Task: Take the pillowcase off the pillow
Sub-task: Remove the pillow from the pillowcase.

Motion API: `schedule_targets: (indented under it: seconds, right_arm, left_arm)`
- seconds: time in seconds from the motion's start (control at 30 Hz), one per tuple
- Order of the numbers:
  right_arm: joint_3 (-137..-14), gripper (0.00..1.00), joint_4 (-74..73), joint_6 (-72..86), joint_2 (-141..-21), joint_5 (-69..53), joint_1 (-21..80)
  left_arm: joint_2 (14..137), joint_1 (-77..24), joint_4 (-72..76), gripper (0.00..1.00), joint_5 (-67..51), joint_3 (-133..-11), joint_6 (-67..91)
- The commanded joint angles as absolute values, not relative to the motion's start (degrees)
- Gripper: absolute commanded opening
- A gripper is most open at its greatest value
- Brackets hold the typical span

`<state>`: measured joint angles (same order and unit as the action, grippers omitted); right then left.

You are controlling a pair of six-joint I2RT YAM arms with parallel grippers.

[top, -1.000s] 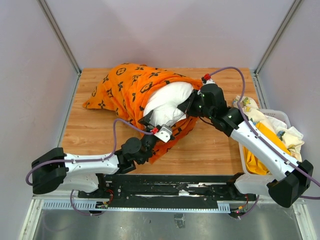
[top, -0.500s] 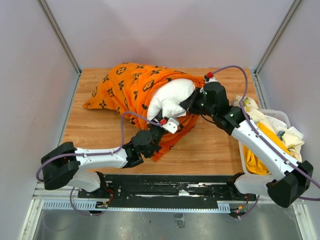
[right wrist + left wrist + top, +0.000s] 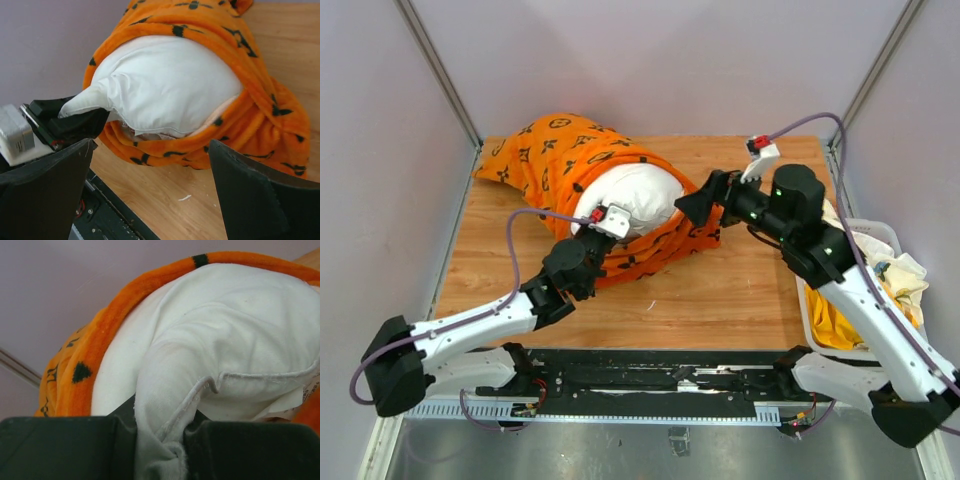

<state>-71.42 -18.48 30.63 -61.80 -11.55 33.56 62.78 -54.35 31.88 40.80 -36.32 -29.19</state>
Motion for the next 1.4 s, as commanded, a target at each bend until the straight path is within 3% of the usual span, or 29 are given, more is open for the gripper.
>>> schedule_targets:
  seconds: [0.0, 0.2, 0.43, 0.6, 0.7, 0.93, 1.07, 1.13, 1.37]
  right_arm:
    - [-70.53, 0.98, -17.71, 22.19, -55.63, -7.47, 32.37]
    - [-71.00, 1.00, -17.76, 22.01, -62.88, -6.27, 31.29]
    - [-76.75, 0.93, -19.07, 20.54, -75.62, -5.90, 31.55]
    - [-75.59, 0.78, -19.34, 19.58, -78.77, -3.50, 31.64]
    - [-72.55, 0.61, -19.32, 19.55, -78.20, -0.33, 31.49]
    - [-65.28, 0.46, -21.28, 18.10, -74.99, 7.17, 30.64]
    - [-60.11, 0.18, -19.51, 22.33, -72.98, 0.79, 24.98]
    - [-58.01, 0.10, -18.18, 24.62, -73.52, -4.31, 21.14]
    - [-57.34, 0.07, -18.04, 27.96, -76.07, -4.26, 19.24]
  left_arm:
    - [54.01, -52.05, 31.25, 0.00, 37.72, -37.70, -24.39]
    - [49.46, -51.94, 27.84, 0.00, 34.80, -39.58, -23.44]
    - [48.59, -51.86, 27.40, 0.00, 35.25, -40.48, -22.94]
    - [48.63, -51.78, 27.91, 0.00, 37.42, -40.91, -23.34]
    - [48.86, -51.30, 28.57, 0.00, 39.18, -41.79, -23.39]
    - [49.48, -49.03, 29.46, 0.00, 44.85, -45.93, -22.14]
    - [48.70, -47.98, 30.22, 0.00, 49.64, -48.28, -19.43]
    - [47.84, -47.61, 29.14, 0.00, 50.36, -49.27, -17.39]
    - [44.81, -46.84, 27.87, 0.00, 51.90, -50.30, -14.22]
